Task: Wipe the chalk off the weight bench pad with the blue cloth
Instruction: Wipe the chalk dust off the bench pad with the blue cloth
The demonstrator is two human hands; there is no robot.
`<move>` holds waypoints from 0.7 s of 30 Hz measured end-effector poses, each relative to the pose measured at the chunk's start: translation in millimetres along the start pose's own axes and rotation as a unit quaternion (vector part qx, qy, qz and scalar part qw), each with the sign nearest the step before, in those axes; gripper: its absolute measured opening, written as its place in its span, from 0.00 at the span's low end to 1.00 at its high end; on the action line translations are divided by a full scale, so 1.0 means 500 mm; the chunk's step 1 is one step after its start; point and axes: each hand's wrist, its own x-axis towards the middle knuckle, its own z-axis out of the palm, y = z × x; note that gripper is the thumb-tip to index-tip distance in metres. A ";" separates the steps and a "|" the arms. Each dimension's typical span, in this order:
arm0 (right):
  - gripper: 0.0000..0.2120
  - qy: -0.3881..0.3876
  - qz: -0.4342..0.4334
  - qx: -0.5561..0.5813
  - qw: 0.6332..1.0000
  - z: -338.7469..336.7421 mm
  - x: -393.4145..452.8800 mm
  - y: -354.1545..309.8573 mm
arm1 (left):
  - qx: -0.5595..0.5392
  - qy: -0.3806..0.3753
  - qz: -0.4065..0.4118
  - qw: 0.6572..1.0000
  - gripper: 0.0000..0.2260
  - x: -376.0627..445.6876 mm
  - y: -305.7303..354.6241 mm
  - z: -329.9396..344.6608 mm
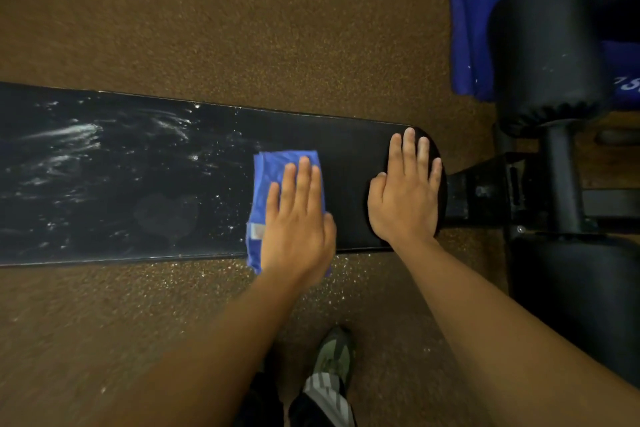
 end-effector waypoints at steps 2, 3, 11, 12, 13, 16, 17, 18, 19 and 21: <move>0.31 0.001 0.001 0.000 1.000 0.003 0.000 0.001 | -0.012 -0.013 0.019 1.000 0.29 -0.011 0.037 0.013; 0.31 0.002 0.000 0.002 1.000 0.003 0.000 0.003 | -0.018 -0.018 0.040 0.999 0.29 0.004 0.049 0.013; 0.30 -0.003 -0.006 0.008 1.000 -0.001 0.005 0.013 | 0.032 -0.003 0.064 0.997 0.28 0.192 -0.004 -0.032; 0.30 -0.006 -0.005 0.007 1.000 -0.001 0.005 0.013 | 0.027 0.009 0.053 0.998 0.29 0.181 -0.019 -0.030; 0.30 -0.008 -0.004 0.007 1.000 -0.001 0.005 0.012 | 0.021 0.018 0.041 0.999 0.29 0.164 -0.034 -0.026; 0.30 -0.009 -0.005 0.008 1.000 -0.002 0.003 0.010 | -0.003 0.018 0.008 1.000 0.30 0.086 -0.056 -0.017; 0.30 -0.010 -0.005 0.005 1.000 -0.003 0.003 0.009 | -0.005 0.015 0.003 1.000 0.29 0.058 -0.049 -0.015; 0.30 -0.010 -0.003 0.003 1.000 -0.003 0.003 0.008 | -0.006 0.013 -0.002 1.000 0.29 0.035 -0.036 -0.009; 0.30 -0.012 -0.002 0.000 1.000 -0.002 0.002 0.007 | -0.012 0.011 -0.013 1.000 0.29 0.017 -0.019 -0.004; 0.30 -0.013 -0.002 -0.003 1.000 -0.002 0.001 0.004 | -0.027 0.013 -0.040 0.999 0.30 0.014 0.018 0.003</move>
